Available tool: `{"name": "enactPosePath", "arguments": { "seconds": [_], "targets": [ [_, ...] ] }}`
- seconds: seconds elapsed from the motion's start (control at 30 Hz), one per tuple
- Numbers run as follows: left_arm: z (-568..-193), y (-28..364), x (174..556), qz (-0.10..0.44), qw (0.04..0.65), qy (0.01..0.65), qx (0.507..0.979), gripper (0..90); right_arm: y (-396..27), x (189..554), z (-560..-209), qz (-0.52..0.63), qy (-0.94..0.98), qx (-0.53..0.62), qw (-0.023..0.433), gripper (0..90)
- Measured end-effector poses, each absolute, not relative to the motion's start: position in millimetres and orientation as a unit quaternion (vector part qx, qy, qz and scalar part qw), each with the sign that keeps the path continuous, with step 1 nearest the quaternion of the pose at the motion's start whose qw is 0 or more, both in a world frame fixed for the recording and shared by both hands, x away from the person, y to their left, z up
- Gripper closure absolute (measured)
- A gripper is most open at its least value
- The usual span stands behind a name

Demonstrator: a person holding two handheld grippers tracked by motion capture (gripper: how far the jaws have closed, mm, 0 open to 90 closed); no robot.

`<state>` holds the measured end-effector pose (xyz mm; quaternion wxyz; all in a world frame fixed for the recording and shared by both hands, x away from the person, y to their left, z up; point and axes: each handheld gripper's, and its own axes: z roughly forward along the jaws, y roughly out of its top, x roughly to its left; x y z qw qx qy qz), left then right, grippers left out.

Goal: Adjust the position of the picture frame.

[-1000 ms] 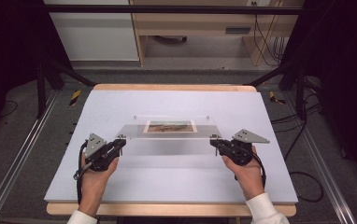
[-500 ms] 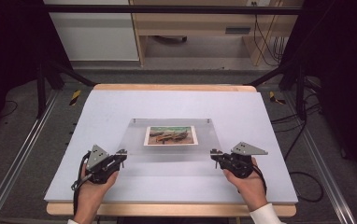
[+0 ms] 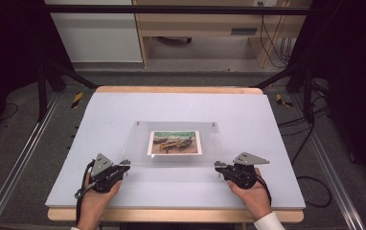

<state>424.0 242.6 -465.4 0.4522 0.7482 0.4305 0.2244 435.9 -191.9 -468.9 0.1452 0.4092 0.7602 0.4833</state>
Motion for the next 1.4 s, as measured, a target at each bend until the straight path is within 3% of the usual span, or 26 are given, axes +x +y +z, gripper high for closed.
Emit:
{"name": "enactPosePath", "arguments": {
  "seconds": [1.0,1.13,1.4],
  "targets": [
    [-472.0,236.9,424.6,0.224,0.415,0.422,0.774,81.9,-190.5,436.4,-475.8,0.456,0.774,0.418,0.14,84.2],
    [-468.6,240.6,420.1,0.228,0.412,0.42,0.776,72.1,-196.0,434.5,-474.9,0.455,0.771,0.425,0.136,74.1],
    [-460.6,259.8,404.3,0.202,0.424,0.416,0.779,36.8,-220.6,413.8,-470.7,0.443,0.773,0.439,0.114,33.8]
  ]
}}
